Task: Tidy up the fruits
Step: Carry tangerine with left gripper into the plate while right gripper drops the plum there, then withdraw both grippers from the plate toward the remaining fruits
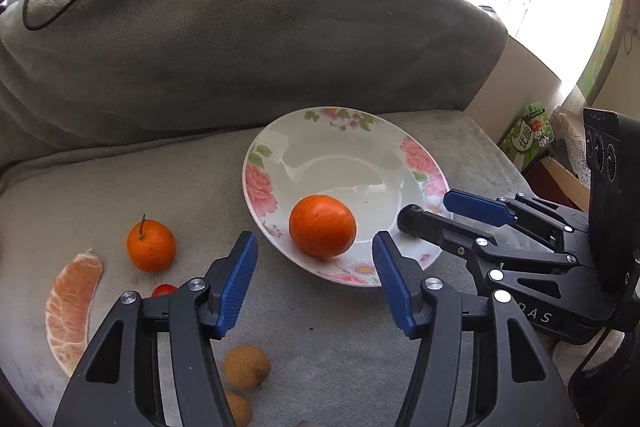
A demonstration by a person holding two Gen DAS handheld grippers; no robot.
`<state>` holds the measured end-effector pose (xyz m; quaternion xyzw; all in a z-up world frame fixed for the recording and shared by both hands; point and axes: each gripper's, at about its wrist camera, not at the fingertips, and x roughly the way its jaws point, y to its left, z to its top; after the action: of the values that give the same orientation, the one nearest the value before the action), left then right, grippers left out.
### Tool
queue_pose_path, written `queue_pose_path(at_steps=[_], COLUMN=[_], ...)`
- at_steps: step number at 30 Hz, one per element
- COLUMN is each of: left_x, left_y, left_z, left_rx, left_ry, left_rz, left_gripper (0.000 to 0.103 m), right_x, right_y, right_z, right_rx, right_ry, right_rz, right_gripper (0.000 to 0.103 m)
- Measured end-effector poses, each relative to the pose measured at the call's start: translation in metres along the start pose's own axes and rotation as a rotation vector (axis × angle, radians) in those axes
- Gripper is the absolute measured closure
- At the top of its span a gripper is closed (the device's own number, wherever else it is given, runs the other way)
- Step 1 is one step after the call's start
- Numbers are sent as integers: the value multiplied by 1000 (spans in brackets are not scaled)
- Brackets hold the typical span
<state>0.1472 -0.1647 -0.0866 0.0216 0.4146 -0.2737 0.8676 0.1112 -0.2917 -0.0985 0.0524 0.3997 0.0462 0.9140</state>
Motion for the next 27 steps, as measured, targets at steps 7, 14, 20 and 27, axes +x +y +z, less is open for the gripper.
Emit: queue_pose_path(at_steps=[7, 14, 20, 27], left_x=[-1, -4, -8, -17], left_y=[3, 4, 6, 10], left_z=[-1, 0, 0, 1], left_rx=[0, -6, -12, -24], left_ry=[-1, -11, -19, -33], left_rz=[17, 34, 42, 38], left_gripper=[40, 23, 23, 23], right_x=[-6, -13, -18, -26], right_y=[-1, -1, -2, -1], right_z=[2, 3, 5, 4], right_rx=[1, 2, 1, 9], right_ry=[-21, -46, -56, -68], right_rz=[-23, -52, -63, -41], right_gripper=[33, 15, 13, 13])
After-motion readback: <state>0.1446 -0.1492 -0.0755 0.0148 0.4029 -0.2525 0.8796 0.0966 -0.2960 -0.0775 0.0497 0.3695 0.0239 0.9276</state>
